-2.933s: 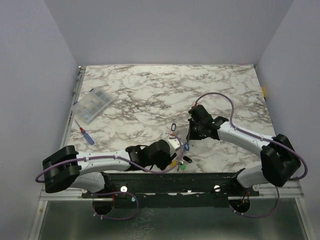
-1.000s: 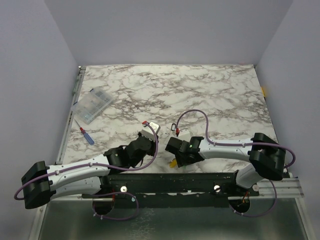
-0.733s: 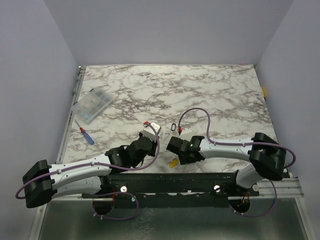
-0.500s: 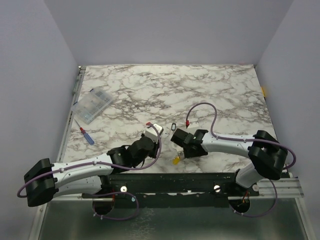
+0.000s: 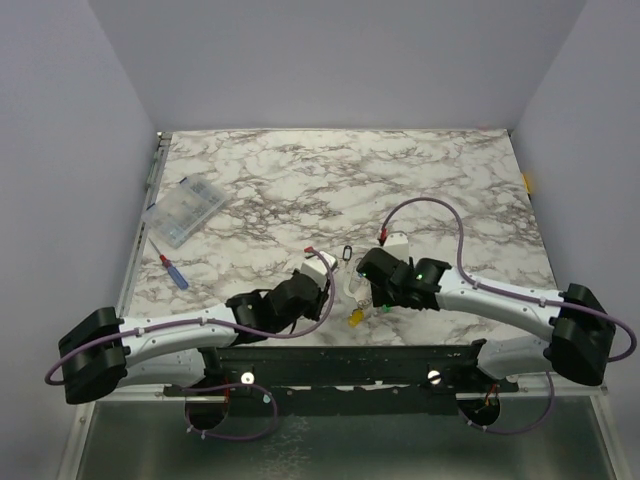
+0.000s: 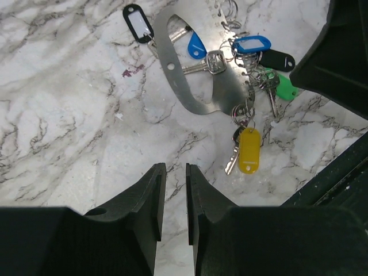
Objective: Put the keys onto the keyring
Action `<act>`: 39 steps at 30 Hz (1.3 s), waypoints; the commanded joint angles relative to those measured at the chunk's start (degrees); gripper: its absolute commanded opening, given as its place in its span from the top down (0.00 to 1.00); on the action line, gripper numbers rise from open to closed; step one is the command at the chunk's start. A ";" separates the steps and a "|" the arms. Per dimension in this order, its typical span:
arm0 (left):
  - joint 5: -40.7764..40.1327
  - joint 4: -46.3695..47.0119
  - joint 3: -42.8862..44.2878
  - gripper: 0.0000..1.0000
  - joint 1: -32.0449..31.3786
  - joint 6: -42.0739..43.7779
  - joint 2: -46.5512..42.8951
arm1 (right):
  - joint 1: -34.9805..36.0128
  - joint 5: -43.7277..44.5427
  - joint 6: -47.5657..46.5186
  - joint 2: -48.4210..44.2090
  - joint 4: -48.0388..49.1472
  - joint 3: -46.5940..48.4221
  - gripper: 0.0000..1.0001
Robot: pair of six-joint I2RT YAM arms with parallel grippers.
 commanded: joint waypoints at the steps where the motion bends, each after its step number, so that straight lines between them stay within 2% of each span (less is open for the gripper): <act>1: -4.67 -3.50 4.03 0.73 -0.18 3.98 -3.88 | -0.24 -5.45 2.11 -3.41 1.77 0.71 0.44; 7: -11.22 -14.40 7.69 0.70 -0.11 10.12 -10.39 | -0.22 -8.60 13.16 0.14 3.72 3.21 0.42; 12: -10.54 -13.35 4.40 0.70 -0.17 9.47 -18.53 | -0.24 -6.27 20.34 4.71 0.06 7.69 0.43; 15: -10.00 -13.42 3.89 0.70 -0.18 8.79 -20.52 | -0.24 -4.44 25.70 6.93 -4.25 10.34 0.50; 20: -8.79 -13.66 4.02 0.70 -0.23 8.65 -21.03 | -0.19 -3.81 30.72 10.54 -7.75 11.85 0.49; 27: -7.68 -13.80 4.32 0.70 -0.27 8.62 -20.75 | -0.24 -4.85 33.04 15.06 -8.40 12.09 0.50; 39: -7.59 -14.05 4.25 0.70 -0.27 7.97 -21.21 | -0.24 -2.84 31.22 18.94 -7.71 11.97 0.54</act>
